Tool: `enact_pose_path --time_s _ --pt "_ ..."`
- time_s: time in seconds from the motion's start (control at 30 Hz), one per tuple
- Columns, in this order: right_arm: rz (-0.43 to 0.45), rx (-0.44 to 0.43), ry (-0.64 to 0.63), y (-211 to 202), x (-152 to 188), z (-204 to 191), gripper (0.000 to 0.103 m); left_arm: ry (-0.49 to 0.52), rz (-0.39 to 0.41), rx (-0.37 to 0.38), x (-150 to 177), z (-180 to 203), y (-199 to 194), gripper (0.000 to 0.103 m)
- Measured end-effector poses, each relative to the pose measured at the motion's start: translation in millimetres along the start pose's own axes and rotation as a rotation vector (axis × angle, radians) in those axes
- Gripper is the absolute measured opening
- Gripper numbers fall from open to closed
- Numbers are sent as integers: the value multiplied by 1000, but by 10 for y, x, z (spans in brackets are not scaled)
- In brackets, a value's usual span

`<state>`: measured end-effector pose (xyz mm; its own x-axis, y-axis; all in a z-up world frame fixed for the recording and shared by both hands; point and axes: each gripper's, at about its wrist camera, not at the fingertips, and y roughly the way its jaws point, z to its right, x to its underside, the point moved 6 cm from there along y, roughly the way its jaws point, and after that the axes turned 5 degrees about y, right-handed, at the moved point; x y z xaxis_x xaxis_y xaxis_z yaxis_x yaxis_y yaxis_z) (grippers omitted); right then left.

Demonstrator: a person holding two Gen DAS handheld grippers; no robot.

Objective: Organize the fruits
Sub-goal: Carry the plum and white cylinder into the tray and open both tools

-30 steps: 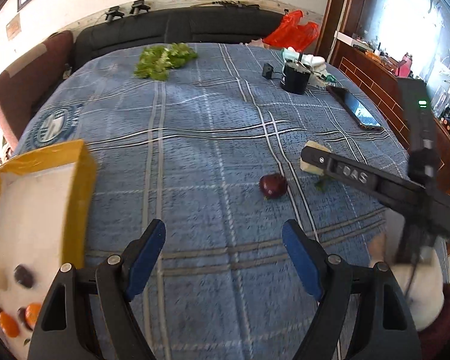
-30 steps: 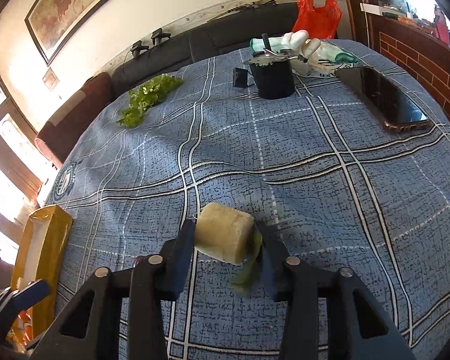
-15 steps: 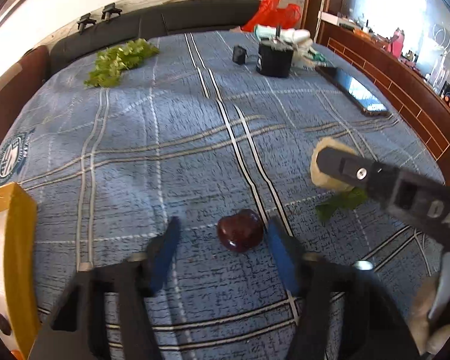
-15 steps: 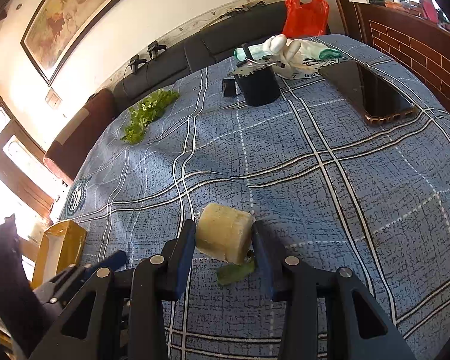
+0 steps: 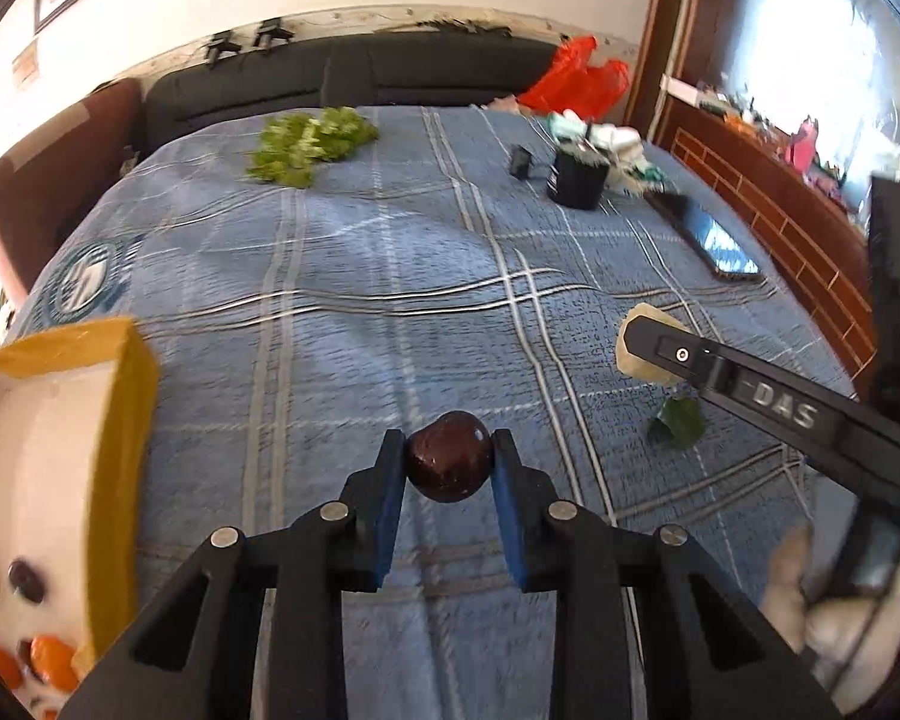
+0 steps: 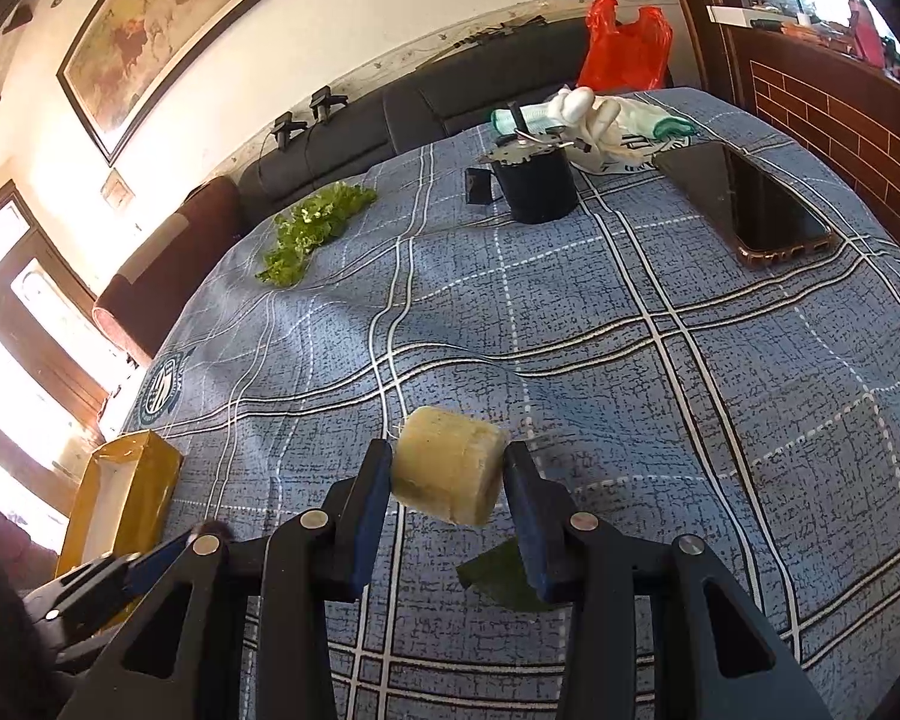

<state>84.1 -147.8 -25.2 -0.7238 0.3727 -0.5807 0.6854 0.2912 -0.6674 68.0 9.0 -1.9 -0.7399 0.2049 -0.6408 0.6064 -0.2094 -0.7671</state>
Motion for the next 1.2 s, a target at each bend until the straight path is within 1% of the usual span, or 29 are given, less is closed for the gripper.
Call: enact_pose_path --time_s 0.07,0.27,0.47,0.6,0.8,0.93,1.0,1.2 --pt "6 -9 -11 -20 10 -49 42 -21 13 -1 58 -85 -153 27" --pt "14 -36 -28 -121 80 -234 42 -79 75 -52 268 -461 -701 27" --pt "-8 -83 -68 -350 335 -568 42 -168 111 -113 540 -955 -1167 27" --pt "-22 -108 -122 -494 498 -883 42 -226 137 -156 750 -1277 -1403 27" --pt "-40 -151 -188 -615 711 -1330 42 -313 143 -223 1049 -1755 -1631 28" --pt "-81 -193 -238 -595 918 -1663 42 -349 144 -272 1204 -1986 -1718 28" --pt "-106 -214 -268 -566 1040 -1827 43 -365 140 -295 1275 -2093 -1729 28" --pt "-178 -273 -353 -453 1440 -2284 43 -386 116 -327 1446 -2309 -1674 28"
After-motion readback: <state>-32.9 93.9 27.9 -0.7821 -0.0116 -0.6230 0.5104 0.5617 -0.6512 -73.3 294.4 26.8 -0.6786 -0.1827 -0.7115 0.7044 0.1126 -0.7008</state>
